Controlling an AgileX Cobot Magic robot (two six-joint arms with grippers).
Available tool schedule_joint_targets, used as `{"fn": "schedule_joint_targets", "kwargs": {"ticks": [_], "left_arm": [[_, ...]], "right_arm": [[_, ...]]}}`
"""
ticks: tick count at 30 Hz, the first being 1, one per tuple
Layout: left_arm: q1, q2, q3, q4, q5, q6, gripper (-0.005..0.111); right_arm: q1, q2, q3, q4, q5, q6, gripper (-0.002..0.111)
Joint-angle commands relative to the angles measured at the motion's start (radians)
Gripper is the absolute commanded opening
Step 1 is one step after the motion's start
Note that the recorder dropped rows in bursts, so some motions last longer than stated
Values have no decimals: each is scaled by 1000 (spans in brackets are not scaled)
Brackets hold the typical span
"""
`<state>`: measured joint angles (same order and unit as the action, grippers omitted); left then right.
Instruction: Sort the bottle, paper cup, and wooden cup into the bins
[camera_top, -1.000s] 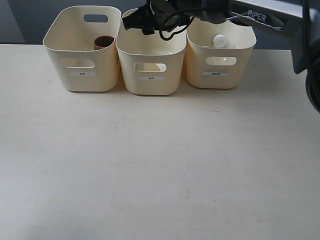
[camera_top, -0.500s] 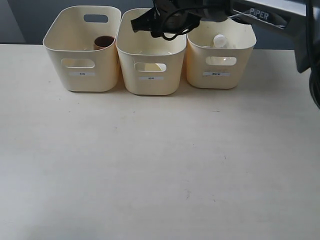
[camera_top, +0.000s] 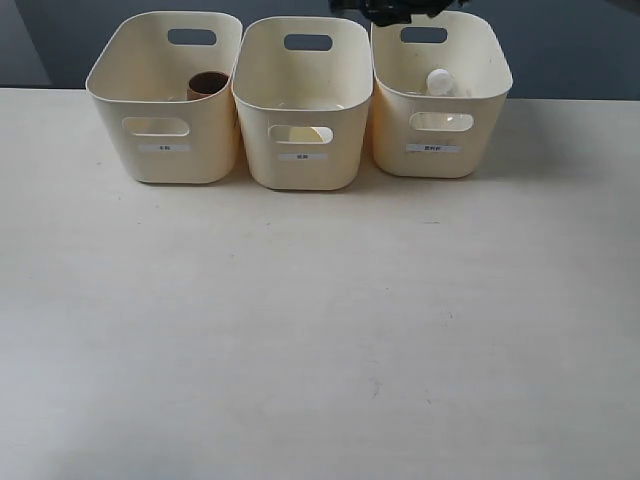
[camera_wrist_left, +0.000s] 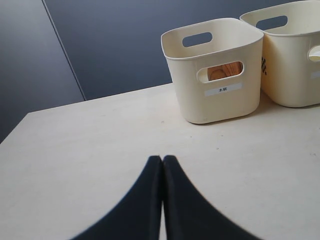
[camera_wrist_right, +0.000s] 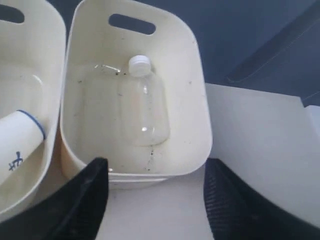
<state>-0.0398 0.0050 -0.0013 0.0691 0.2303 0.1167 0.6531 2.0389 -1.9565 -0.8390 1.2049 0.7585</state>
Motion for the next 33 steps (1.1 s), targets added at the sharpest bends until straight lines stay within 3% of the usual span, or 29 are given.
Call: {"fn": "schedule_joint_targets", "kwargs": {"ticks": [1, 10, 22, 33], "left_arm": [[-3, -5, 1, 0, -6, -2, 0], [-3, -5, 1, 0, -6, -2, 0], [-3, -5, 1, 0, -6, -2, 0], [-3, -5, 1, 0, -6, -2, 0]], "right_arm": [[-2, -51, 8, -71, 16, 1, 55], [-2, -232, 159, -122, 16, 39, 55], [-2, -504, 576, -198, 16, 240, 55], [-2, -754, 1008, -230, 16, 694, 55]]}}
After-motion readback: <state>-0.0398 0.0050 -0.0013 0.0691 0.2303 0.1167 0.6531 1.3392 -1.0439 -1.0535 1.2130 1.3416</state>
